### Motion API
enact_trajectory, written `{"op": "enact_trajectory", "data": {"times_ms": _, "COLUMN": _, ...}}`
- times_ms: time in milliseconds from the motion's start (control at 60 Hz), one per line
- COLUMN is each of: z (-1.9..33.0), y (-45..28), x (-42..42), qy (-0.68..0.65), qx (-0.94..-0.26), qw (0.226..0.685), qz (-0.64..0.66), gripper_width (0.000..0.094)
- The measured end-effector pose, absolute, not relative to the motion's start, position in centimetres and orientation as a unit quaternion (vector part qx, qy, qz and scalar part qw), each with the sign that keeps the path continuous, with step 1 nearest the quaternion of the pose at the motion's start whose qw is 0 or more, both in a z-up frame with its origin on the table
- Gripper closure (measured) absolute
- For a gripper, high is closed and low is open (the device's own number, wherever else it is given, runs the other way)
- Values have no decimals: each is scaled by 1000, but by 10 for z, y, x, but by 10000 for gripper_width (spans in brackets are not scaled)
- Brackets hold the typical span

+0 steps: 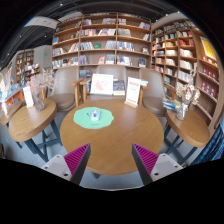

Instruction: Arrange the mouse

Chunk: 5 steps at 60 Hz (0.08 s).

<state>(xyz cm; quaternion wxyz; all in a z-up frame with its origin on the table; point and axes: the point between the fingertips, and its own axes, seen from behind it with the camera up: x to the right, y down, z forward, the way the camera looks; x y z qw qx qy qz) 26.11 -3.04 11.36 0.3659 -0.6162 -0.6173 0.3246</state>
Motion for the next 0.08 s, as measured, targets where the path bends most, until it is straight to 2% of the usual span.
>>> {"op": "enact_trajectory", "data": {"times_ms": 83, "z": 117, "y": -32, "x": 262, "qy": -620, "qx": -610, "qw": 368, "qz": 329, "gripper_width": 84}}
